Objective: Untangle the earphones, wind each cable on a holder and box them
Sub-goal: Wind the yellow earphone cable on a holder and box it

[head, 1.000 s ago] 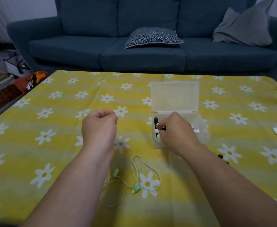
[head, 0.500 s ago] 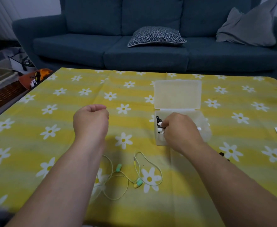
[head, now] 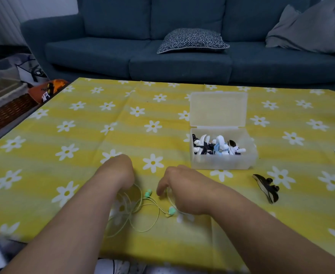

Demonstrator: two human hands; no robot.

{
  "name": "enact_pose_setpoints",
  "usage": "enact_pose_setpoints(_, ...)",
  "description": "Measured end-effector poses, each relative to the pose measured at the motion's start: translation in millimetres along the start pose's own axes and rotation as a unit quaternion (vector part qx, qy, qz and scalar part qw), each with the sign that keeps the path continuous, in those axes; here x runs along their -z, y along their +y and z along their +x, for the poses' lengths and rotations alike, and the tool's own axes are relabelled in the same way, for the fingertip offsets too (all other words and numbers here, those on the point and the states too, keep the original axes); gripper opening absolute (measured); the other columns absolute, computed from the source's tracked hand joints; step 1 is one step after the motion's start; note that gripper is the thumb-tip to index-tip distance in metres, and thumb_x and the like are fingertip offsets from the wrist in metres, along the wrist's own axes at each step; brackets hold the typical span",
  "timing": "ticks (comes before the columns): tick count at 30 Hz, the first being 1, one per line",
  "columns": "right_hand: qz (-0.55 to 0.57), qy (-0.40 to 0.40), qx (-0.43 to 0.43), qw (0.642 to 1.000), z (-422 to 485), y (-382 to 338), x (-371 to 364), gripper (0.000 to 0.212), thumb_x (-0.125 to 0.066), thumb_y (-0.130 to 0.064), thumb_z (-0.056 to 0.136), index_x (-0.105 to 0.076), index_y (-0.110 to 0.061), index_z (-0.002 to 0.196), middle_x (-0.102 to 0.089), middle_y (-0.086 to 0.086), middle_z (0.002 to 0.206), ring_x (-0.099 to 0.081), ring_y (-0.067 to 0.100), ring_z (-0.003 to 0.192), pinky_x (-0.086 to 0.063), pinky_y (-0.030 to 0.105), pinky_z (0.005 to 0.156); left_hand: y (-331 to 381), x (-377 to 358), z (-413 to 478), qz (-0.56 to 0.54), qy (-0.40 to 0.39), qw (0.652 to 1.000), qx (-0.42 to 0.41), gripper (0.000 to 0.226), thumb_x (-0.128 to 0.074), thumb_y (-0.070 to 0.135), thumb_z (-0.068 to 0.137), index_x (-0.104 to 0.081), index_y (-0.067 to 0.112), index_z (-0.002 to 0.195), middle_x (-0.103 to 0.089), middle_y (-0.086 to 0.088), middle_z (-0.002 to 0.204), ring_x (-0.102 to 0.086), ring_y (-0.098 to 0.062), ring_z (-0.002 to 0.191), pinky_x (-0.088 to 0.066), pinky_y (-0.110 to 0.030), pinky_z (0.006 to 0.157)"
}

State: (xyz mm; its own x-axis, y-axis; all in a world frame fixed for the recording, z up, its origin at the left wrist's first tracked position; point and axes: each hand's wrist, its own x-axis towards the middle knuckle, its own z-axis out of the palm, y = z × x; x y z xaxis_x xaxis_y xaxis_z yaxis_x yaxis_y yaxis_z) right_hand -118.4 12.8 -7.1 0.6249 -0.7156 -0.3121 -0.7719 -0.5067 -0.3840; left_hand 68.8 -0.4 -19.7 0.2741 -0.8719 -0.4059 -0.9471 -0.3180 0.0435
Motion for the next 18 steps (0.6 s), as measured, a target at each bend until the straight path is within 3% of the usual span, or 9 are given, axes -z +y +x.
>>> enact_pose_setpoints(4, -0.059, -0.007, -0.041, 0.997, -9.8, 6.2, 5.3, 0.045, -0.062, 0.005, 0.076, -0.070, -0.016, 0.114, -0.060, 0.006, 0.114, -0.059, 0.028, 0.107, -0.052, 0.036, 0.083, 2.9, 0.8, -3.8, -0.004, 0.017, 1.000, -0.023, 0.036, -0.049, 0.002, 0.087, -0.067, 0.014, 0.115, -0.066, -0.008, 0.119, -0.064, -0.027, 0.105, -0.055, -0.033, 0.087)
enact_pose_setpoints(8, -0.058, 0.002, -0.059, 0.997, -25.9, 16.6, 9.3, 0.036, -0.062, 0.002, 0.083, -0.071, -0.016, 0.113, -0.057, 0.002, 0.114, -0.059, 0.023, 0.105, -0.046, 0.028, 0.079, 17.6, 7.1, -14.5, -0.104, 0.002, 0.987, -0.123, 0.035, -0.051, 0.002, 0.085, -0.067, 0.028, 0.102, -0.065, 0.004, 0.112, -0.062, -0.017, 0.098, -0.050, -0.024, 0.079)
enact_pose_setpoints(11, -0.032, 0.078, -0.069, 0.994, -35.9, 25.5, 20.7, 0.005, -0.068, -0.016, 0.087, -0.072, -0.018, 0.090, -0.062, -0.003, 0.087, -0.058, 0.014, 0.082, -0.039, 0.025, 0.067, 33.8, 12.1, -27.5, -0.184, -0.027, 0.953, -0.238, 0.028, -0.074, 0.014, 0.080, -0.070, 0.027, 0.104, -0.067, 0.012, 0.105, -0.063, -0.007, 0.097, -0.051, -0.021, 0.081)
enact_pose_setpoints(12, 0.006, 0.120, -0.078, 0.990, -39.9, 29.4, 25.8, 0.008, -0.068, -0.024, 0.089, -0.070, -0.020, 0.082, -0.061, -0.006, 0.076, -0.054, 0.010, 0.071, -0.038, 0.026, 0.062, 40.7, 14.0, -33.7, -0.226, -0.048, 0.936, -0.265, 0.029, -0.080, 0.018, 0.077, -0.071, 0.025, 0.104, -0.070, 0.012, 0.102, -0.065, -0.006, 0.097, -0.052, -0.022, 0.084)
enact_pose_setpoints(15, 0.168, 0.275, -0.091, 0.942, -55.3, 40.7, 39.9, 0.027, -0.064, -0.030, 0.092, -0.065, -0.013, 0.071, -0.056, 0.000, 0.059, -0.043, 0.006, 0.051, -0.033, 0.023, 0.050, 61.5, 17.8, -49.6, -0.356, -0.111, 0.874, -0.311, 0.019, -0.082, 0.021, 0.077, -0.072, 0.018, 0.093, -0.074, 0.002, 0.084, -0.069, -0.012, 0.084, -0.053, -0.032, 0.083)
enact_pose_setpoints(17, 0.255, 0.364, -0.105, 0.890, -71.1, 48.5, 49.9, 0.028, -0.063, -0.025, 0.094, -0.068, -0.011, 0.071, -0.056, 0.002, 0.055, -0.040, 0.005, 0.047, -0.030, 0.021, 0.047, 73.6, 19.4, -54.9, -0.367, -0.067, 0.871, -0.319, 0.005, -0.074, 0.016, 0.085, -0.070, 0.013, 0.084, -0.068, -0.005, 0.071, -0.071, -0.020, 0.075, -0.049, -0.027, 0.069)
enact_pose_setpoints(18, 0.304, 0.398, -0.121, 0.857, -77.1, 54.6, 53.6, 0.028, -0.061, -0.023, 0.095, -0.069, -0.012, 0.071, -0.053, -0.003, 0.051, -0.039, 0.003, 0.045, -0.030, 0.019, 0.046, 77.3, 19.9, -55.9, -0.370, -0.027, 0.876, -0.309, 0.009, -0.070, 0.015, 0.089, -0.068, 0.010, 0.082, -0.064, -0.005, 0.066, -0.071, -0.021, 0.071, -0.046, -0.024, 0.062)
